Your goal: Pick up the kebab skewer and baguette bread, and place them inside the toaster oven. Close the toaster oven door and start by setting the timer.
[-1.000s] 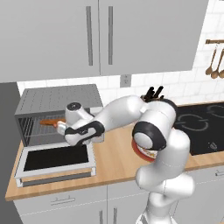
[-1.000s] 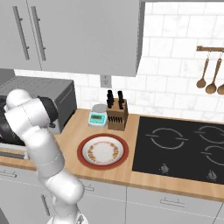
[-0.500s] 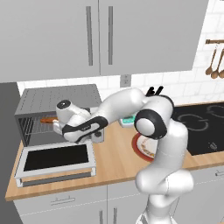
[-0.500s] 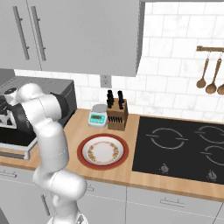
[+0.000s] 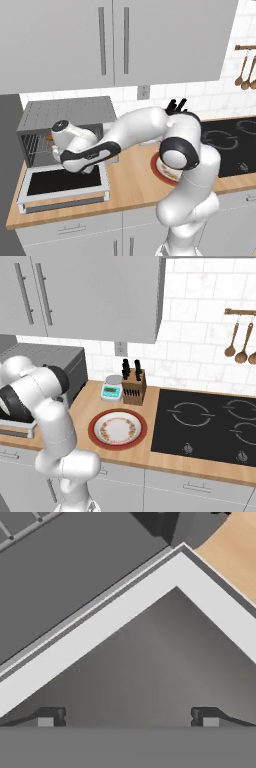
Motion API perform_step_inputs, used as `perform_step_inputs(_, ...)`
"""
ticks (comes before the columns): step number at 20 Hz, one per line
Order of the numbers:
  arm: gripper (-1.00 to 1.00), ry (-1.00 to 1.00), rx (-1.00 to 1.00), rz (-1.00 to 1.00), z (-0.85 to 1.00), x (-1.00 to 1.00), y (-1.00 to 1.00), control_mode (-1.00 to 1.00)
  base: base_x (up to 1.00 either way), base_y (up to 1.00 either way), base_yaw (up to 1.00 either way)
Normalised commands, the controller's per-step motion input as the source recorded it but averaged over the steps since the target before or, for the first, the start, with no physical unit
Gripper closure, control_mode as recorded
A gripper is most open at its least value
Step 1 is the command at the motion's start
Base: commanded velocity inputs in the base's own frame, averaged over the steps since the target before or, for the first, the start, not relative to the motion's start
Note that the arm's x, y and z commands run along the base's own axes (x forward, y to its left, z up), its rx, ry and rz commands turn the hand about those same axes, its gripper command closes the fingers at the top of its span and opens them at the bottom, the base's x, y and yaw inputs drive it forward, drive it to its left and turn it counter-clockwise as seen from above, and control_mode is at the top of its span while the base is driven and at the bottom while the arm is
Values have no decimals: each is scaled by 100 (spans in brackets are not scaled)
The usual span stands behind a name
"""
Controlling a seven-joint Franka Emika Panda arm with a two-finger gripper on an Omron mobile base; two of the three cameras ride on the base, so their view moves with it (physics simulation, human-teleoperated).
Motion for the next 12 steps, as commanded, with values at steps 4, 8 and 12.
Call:
perform_step_inputs(4,-100,0,5,5,0,-95,-2,-100,0,0,0)
perform_step_inputs(8,-100,2,8,22,0,-86,-2,-100,0,0,0)
perform_step_inputs(12,-100,3,10,32,-1,-74,0,-100,0,0,0)
